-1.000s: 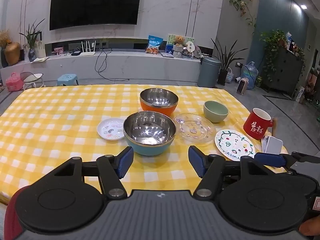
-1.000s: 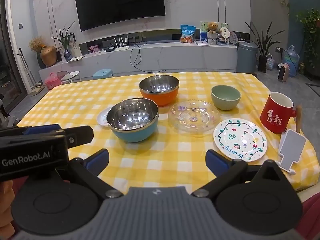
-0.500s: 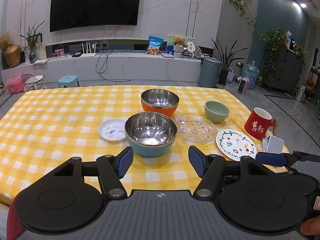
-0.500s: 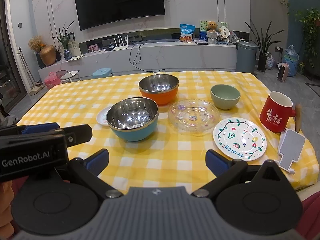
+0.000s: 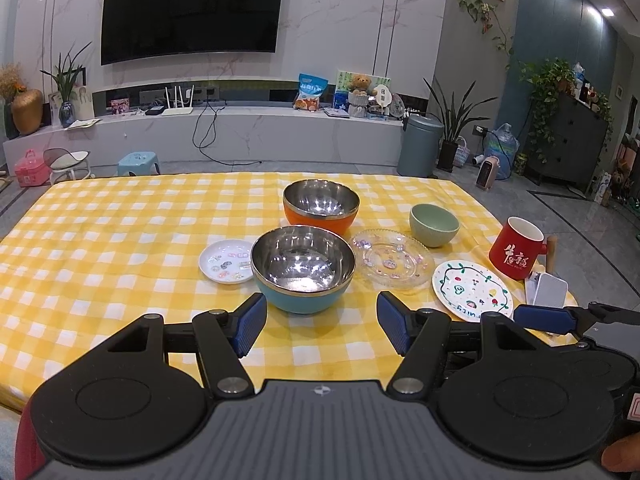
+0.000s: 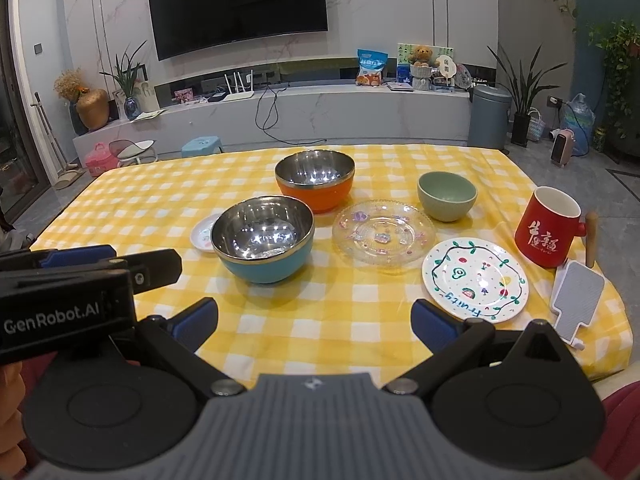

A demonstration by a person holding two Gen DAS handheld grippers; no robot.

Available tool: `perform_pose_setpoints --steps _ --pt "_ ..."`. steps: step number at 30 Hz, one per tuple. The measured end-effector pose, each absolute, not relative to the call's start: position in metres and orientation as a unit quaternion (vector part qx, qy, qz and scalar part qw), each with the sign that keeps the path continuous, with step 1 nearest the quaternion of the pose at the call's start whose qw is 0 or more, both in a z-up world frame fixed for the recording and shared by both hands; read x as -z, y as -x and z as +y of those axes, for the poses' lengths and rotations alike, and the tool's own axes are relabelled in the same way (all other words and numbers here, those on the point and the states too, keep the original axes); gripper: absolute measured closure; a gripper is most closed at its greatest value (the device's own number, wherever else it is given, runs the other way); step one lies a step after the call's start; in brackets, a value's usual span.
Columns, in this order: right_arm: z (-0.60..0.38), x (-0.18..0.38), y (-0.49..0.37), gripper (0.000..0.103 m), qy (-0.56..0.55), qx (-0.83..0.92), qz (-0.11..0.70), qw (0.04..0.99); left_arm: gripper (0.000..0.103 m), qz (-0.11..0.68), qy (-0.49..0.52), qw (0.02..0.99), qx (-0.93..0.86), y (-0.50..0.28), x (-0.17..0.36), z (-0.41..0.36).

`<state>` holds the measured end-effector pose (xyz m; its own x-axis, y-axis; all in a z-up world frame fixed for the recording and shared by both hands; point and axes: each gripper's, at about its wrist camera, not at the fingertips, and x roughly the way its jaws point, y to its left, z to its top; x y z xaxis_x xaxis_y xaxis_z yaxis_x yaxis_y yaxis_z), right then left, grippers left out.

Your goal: Organize plates and bowls

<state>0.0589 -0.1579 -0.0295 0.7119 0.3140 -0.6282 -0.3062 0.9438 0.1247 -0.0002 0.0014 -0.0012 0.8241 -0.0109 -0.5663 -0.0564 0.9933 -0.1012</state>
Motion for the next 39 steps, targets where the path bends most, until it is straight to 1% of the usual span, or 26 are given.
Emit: perform_pose_setpoints --steps 39 --pt "-0.1571 0.0275 -0.0578 0.003 -0.002 -0.165 0.338 0.926 0.029 0.29 0.051 0.955 -0.023 0.0041 0.0003 -0.0043"
